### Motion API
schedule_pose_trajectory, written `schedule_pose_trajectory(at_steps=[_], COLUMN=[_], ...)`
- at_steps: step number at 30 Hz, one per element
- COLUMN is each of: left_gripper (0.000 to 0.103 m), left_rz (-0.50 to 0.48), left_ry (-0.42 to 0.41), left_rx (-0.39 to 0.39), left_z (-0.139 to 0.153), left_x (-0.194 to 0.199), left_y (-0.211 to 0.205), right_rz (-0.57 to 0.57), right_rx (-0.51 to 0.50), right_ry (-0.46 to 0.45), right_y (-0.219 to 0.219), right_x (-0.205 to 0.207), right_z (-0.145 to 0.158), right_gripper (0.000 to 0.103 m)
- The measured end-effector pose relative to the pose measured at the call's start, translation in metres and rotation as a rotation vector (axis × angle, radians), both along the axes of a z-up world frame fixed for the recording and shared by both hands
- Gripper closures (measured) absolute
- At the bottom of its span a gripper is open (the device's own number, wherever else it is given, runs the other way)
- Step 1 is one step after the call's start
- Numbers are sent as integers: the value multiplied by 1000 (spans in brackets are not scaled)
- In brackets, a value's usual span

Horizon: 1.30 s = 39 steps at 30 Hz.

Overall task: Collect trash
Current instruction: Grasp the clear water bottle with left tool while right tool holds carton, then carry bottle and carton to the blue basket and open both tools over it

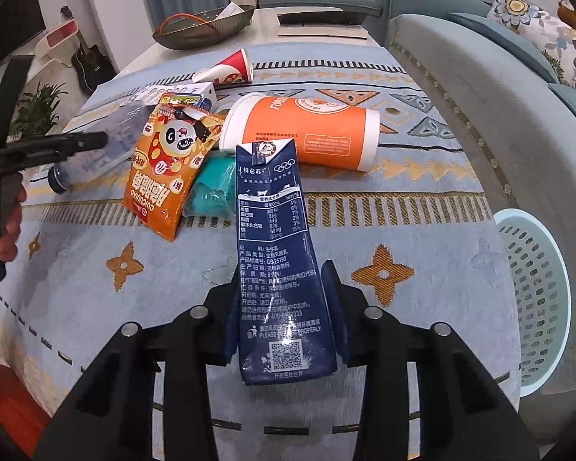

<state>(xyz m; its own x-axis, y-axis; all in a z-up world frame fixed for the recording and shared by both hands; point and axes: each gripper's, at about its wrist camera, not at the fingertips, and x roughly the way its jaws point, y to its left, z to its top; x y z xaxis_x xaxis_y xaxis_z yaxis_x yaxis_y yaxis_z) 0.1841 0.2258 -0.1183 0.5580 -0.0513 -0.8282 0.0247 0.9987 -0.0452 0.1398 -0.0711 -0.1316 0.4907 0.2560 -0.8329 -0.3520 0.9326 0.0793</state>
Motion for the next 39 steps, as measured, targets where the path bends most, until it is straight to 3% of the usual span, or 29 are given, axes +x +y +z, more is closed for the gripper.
schedule_pose_trajectory(at_steps=[2,4,8,14,18,24,31,39], left_gripper=[54,54,55,55,54,54,54,54], left_rz=[-12,-23,-59,-70,-153,-338,-365,-405], left_ry=[2,-9,-101,-267,-354,-398,-365,-223], left_rx=[18,3,-132,-254,-314,-370,-377,-327], left_z=[-2,3,35,89,119,153,144,85], left_x=[1,0,-13,-45,-61,-67,-46,-5], left_y=[-7,-10,-6,-12,-44,-130,-225,-335], right_rz=[-4,-15,-41,-99,-164,-298,-467,-602], right_rx=[36,79,125,139,149,105,79,18], right_ry=[-3,-27,-81,-182,-250,-343,-360,-265], right_y=[-2,-7,-20,-53,-83,-145,-217,-276], right_x=[-3,-9,-19,-30,-38,-47,-47,-35], right_z=[2,9,27,67,94,129,129,77], right_gripper=[68,68,68,68,68,68,69,68])
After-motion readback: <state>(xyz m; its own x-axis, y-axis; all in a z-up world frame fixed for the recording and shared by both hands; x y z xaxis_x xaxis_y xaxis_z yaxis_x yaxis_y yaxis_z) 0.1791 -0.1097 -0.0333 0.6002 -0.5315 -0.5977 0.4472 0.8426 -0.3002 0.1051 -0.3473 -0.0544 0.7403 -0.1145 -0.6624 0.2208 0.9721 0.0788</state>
